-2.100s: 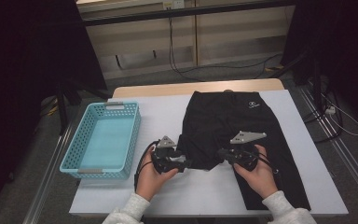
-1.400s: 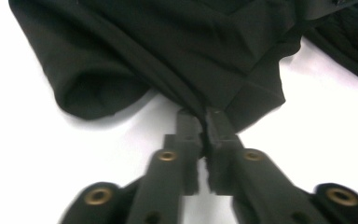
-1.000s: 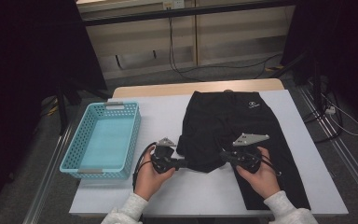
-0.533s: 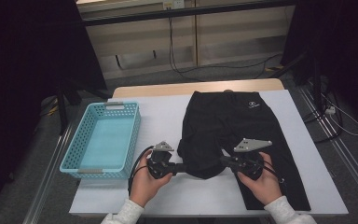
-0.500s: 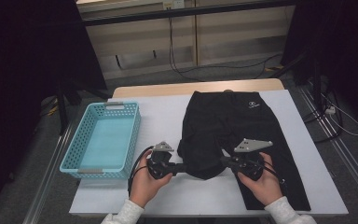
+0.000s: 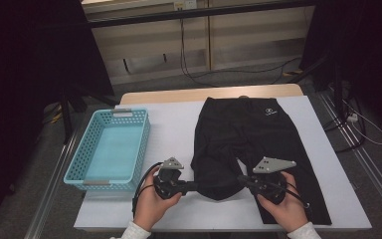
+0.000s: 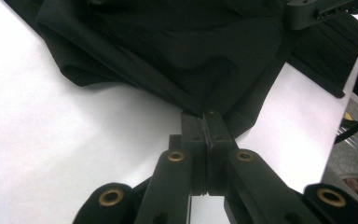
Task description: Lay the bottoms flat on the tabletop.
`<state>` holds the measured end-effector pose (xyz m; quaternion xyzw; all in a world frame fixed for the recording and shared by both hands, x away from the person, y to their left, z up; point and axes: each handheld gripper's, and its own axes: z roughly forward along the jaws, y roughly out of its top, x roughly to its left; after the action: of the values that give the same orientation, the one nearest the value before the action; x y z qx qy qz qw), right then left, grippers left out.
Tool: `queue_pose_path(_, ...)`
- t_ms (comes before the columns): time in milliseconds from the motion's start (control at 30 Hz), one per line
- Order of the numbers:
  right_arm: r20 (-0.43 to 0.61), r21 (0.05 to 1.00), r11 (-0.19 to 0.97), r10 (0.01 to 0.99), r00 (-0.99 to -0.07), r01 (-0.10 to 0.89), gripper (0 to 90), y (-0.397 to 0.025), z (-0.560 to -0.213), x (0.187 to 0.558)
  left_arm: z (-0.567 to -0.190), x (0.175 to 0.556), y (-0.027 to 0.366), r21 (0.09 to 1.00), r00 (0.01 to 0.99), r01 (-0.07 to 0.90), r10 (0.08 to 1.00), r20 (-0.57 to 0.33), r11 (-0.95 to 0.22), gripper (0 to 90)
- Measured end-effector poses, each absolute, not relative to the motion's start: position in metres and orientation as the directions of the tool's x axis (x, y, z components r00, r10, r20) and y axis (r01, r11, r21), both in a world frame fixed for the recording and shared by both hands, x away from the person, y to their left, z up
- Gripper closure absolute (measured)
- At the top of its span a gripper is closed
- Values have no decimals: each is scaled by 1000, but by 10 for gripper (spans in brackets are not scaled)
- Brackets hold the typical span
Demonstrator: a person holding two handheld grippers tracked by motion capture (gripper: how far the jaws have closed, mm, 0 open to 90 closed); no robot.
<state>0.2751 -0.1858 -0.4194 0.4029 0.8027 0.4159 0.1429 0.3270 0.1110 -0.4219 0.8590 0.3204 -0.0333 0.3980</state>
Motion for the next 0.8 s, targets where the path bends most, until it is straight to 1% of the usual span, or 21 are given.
queue_pose_path(300,98,770,357,752,-651,528,886,-180,-420,258,-421,315,115,655,789,586,519,-328,-476,899)
queue_pose_path(633,93,746,397,733,-674,535,882,-175,-424,246,-419,316,120,656,791,586,511,-336,-475,897)
queue_pose_path(800,102,740,396,733,-672,544,835,-177,-426,250,-422,320,120,652,790,590,508,-344,-476,895)
